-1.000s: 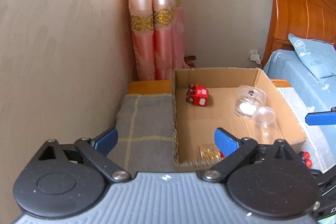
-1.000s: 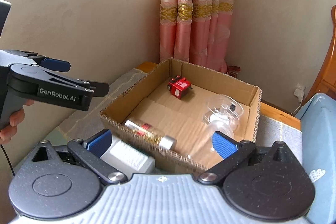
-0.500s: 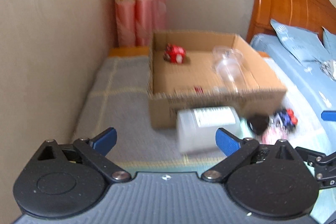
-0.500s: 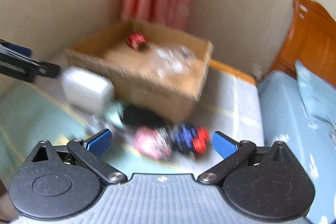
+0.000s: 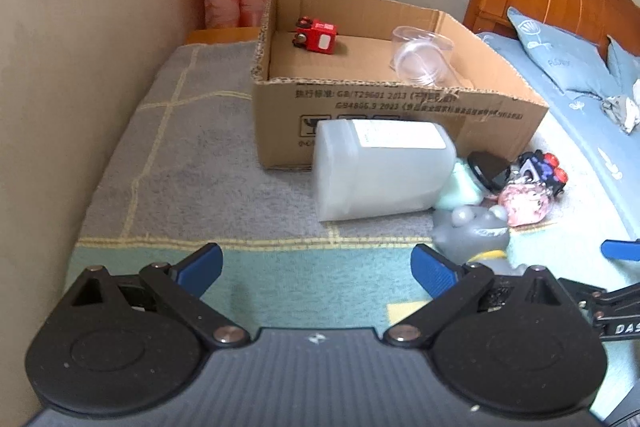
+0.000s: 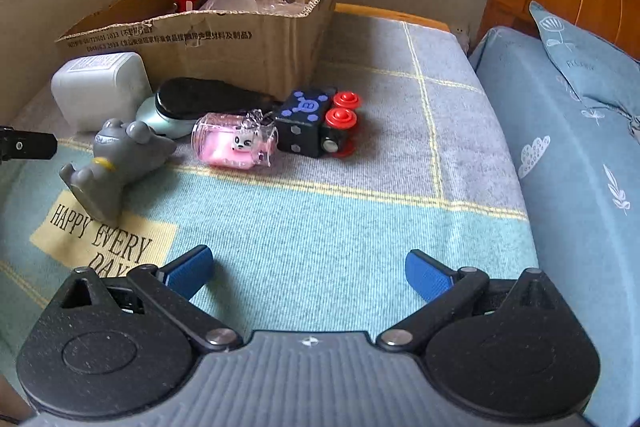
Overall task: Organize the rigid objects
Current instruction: 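Withdraw both tools from the box back toward the remaining items, then grasp the pink keychain with the right tool and lift it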
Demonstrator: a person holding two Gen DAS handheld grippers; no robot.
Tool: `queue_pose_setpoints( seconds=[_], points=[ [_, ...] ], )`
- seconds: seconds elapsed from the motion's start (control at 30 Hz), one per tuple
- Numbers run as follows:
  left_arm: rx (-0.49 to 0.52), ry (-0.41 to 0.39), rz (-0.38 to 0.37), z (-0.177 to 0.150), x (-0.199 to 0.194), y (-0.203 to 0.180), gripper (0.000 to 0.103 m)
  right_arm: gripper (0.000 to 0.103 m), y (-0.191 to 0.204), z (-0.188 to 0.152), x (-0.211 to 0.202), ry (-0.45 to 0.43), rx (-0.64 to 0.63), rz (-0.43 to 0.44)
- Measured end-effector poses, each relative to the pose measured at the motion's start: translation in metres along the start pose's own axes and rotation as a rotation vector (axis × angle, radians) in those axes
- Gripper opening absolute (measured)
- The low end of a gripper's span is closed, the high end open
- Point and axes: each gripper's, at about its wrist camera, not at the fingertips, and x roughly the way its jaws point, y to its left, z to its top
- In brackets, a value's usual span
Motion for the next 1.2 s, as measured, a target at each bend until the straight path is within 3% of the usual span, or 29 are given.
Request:
queue_pose_setpoints(
  seconds=[0.27,0.47,0.63,0.97,1.07,1.1,1.2],
  points=[
    [0.072,-0.053,-0.046,0.018,0.008,-0.025,0.100,0.103,0.003,0.004,0.006,-0.022,-0.007,0.007],
    [0.086,-0.057,-0.014,0.031,0.029,-0.036,0.100,0.103,0.003,0.007,0.008,-0.028,-0.016,0.015],
    [0.041,-0.046,0.003,0.036,0.042,-0.033,0.100,0.103,0.003,0.010,0.011,-0.032,-0.020,0.019],
    [0.011,-0.034,0.073,0.024,0.025,-0.003,0.100,0.103,0.005,0.016,0.013,-0.018,0.008,0.020],
    [0.005,-0.045,0.061,0.022,0.019,-0.002,0.100,0.103,0.008,0.020,0.008,-0.058,0.043,0.081],
    [0.005,-0.050,0.058,0.022,0.018,-0.004,0.100,0.101,0.011,0.022,0.007,-0.071,0.042,0.087],
    [0.009,-0.057,0.049,0.024,0.016,-0.006,0.100,0.082,0.022,0.026,0.008,-0.083,0.003,0.078]
  ],
)
